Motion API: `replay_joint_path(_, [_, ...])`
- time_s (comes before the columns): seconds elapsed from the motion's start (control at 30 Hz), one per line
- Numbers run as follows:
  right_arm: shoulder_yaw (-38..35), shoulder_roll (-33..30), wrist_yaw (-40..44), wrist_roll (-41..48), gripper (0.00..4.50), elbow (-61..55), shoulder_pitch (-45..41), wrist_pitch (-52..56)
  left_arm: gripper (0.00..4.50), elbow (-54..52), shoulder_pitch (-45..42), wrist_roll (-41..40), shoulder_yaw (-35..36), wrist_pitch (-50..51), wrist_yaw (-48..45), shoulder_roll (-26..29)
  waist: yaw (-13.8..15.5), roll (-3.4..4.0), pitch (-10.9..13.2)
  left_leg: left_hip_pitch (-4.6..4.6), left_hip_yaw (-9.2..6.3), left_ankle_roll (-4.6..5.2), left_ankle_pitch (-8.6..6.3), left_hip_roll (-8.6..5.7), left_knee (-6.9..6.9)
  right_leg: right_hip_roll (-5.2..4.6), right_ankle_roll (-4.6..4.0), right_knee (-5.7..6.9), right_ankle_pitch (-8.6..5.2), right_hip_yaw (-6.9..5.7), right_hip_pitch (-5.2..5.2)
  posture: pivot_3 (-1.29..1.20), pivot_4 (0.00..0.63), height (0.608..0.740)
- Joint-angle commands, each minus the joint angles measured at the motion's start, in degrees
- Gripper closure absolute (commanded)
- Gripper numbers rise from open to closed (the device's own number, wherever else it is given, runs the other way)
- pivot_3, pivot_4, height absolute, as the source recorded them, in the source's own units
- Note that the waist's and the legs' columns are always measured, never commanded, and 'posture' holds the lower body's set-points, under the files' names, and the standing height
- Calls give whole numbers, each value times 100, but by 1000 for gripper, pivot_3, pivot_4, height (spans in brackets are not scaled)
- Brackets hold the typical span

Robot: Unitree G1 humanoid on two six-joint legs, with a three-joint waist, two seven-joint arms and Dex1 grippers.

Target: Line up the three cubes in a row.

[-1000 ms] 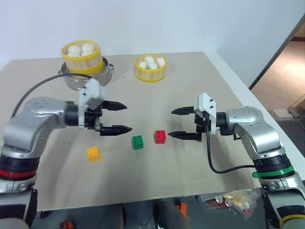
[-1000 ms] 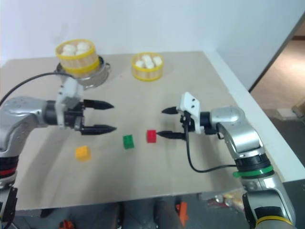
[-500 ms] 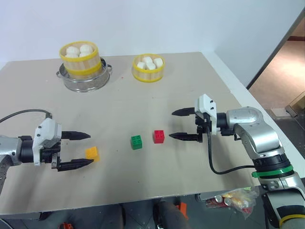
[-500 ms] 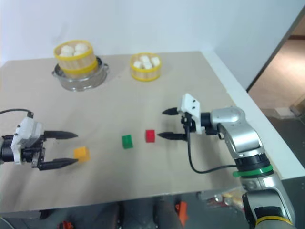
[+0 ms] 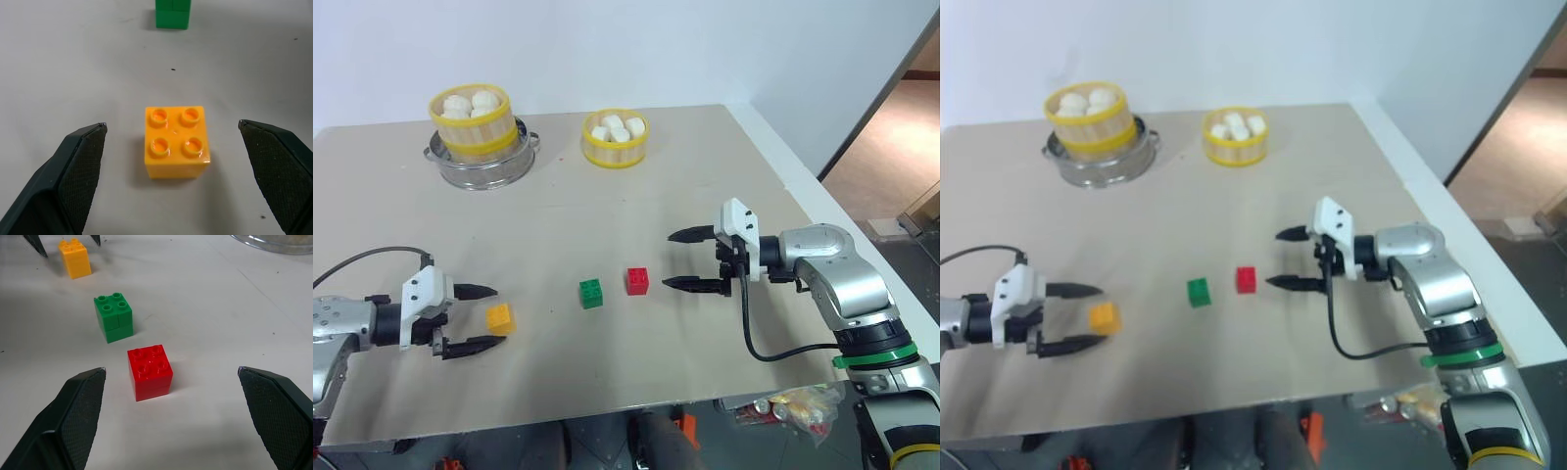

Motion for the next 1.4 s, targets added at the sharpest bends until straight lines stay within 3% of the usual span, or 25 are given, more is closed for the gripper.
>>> replay_joint_path(0.03, [-427, 86, 187, 822, 0, -556, -44, 459, 34, 154, -118, 97, -77, -227, 114, -46, -1, 0, 0, 0, 0, 0, 0, 0, -1, 0, 0, 0, 0, 0, 0, 0, 150, 740])
replay_joint_path(0.27, [-387, 102, 528, 1173, 0, -817, -43, 495, 34, 331, -181, 126, -229, -369, 188, -68, -1, -1, 0, 1, 0, 0, 0, 4, -4, 2, 1, 0, 0, -1, 0, 0, 150, 740])
replay_joint_path(0.6, [-296, 150, 518, 838, 0, -535, -108, 61, 3169, 444, -340, 131, -390, -468, 211, -142, -3, 0, 0, 2, 3, 0, 0, 3, -4, 2, 2, 0, 1, 1, 0, 0, 150, 740])
replay_joint_path(0.9, [-262, 165, 487, 615, 0, -372, -178, -123, 3157, 23, -1226, 12, -762, -37, 229, -229, 8, -1, 0, 1, 1, 0, 0, 0, 1, 2, 8, 0, 5, 1, 3, 0, 150, 740])
replay_joint_path(1.17, [-243, 188, 443, 505, 0, -354, -181, -157, 3157, 479, -1993, 362, -1508, -56, -11, -449, -20, -1, -1, 1, 5, 1, 0, -5, 2, 6, 14, 0, 6, 13, 3, 0, 150, 740])
replay_joint_path(1.4, [-298, 97, 370, 516, 0, -513, -60, -90, 3157, 665, -2127, 579, -1725, -49, 21, -478, -18, -1, -1, 1, 3, 2, -1, -4, 4, 8, 14, 0, 7, 14, 3, 0, 150, 740])
